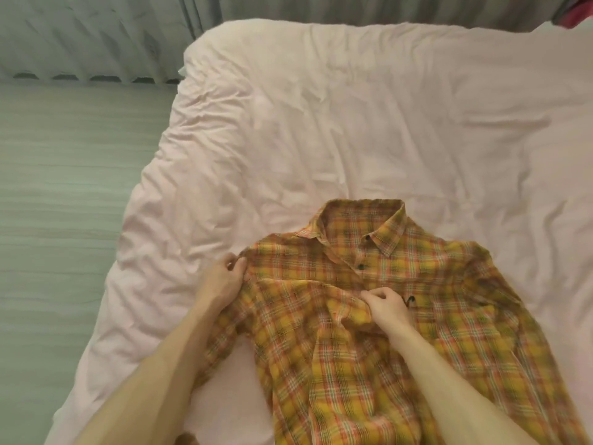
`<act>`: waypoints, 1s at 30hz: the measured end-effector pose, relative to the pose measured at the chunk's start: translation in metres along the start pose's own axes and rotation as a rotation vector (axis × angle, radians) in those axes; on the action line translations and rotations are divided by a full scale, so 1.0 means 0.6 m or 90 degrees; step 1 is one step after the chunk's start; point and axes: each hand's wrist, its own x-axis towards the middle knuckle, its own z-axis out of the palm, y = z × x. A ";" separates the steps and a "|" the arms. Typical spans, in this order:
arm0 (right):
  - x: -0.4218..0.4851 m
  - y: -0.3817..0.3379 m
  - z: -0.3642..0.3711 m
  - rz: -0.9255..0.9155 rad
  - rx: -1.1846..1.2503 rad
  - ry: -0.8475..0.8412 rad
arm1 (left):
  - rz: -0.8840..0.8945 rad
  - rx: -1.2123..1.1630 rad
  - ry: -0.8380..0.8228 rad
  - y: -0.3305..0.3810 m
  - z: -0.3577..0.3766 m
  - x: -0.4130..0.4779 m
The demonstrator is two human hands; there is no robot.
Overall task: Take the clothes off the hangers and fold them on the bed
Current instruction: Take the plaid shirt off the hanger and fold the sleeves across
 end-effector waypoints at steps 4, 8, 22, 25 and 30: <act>0.014 -0.033 0.016 -0.169 -0.059 0.010 | -0.048 0.026 -0.105 0.004 -0.010 0.026; 0.027 -0.080 0.047 -0.335 -0.306 0.085 | -0.053 0.052 -0.125 0.033 0.020 0.031; 0.093 -0.096 0.031 -0.202 0.044 -0.019 | -0.025 0.054 -0.058 0.033 0.043 0.087; 0.089 -0.098 0.035 -0.281 -0.023 0.035 | -0.031 0.037 -0.024 0.036 0.051 0.092; 0.125 -0.124 0.022 -0.152 0.029 0.115 | -0.010 0.102 0.027 0.034 0.054 0.096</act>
